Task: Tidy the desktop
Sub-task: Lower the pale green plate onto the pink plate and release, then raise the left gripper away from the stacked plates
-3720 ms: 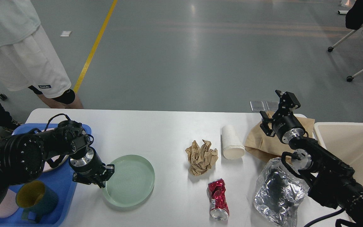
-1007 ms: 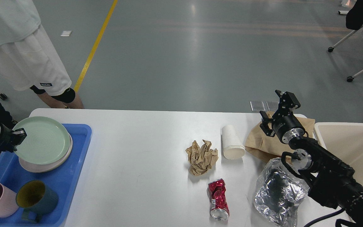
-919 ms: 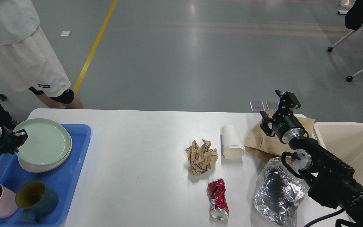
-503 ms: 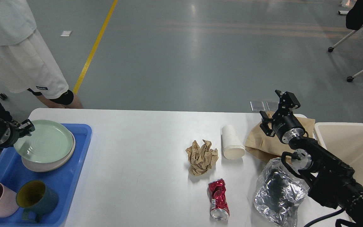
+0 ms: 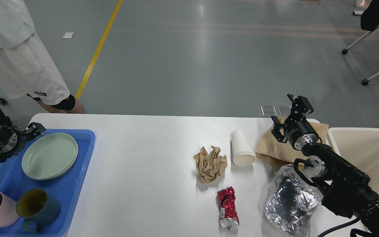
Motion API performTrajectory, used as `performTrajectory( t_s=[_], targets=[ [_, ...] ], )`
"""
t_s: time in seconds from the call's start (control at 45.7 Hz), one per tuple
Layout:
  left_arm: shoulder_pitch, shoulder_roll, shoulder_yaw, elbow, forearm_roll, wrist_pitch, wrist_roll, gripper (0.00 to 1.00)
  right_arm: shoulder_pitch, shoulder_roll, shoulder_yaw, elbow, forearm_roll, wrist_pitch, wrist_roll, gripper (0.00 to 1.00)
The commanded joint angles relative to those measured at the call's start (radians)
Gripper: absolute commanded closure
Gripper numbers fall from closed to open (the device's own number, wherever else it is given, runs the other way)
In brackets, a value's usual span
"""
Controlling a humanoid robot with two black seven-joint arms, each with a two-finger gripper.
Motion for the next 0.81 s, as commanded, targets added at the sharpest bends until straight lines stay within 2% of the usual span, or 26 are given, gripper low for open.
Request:
performTrajectory(
  t_s=[0.0,0.153,0.35,0.591,0.788],
  targets=[
    [0.032,-0.001,-0.108,0.0,-0.003,0.013,0.0,0.04,0.001,0.0,0.0,0.0,-0.001,0.0,0.0,0.0],
    [0.077,-0.008,-0.286,0.002,-0.008,0.029,0.0,0.04,0.001,0.0,0.0,0.0,0.001,0.0,0.0,0.0],
    [0.091,-0.021,-0.628,0.003,-0.011,0.039,-0.003,0.04,0.001,0.0,0.0,0.0,-0.001,0.0,0.0,0.0],
    [0.163,-0.039,-1.193,0.003,-0.008,0.039,-0.121,0.04,0.001,0.0,0.0,0.0,-0.001,0.0,0.0,0.0],
    [0.187,-0.07,-1.495,0.003,-0.01,0.039,-0.133,0.04,0.001,0.0,0.0,0.0,0.001,0.0,0.0,0.0]
  ],
)
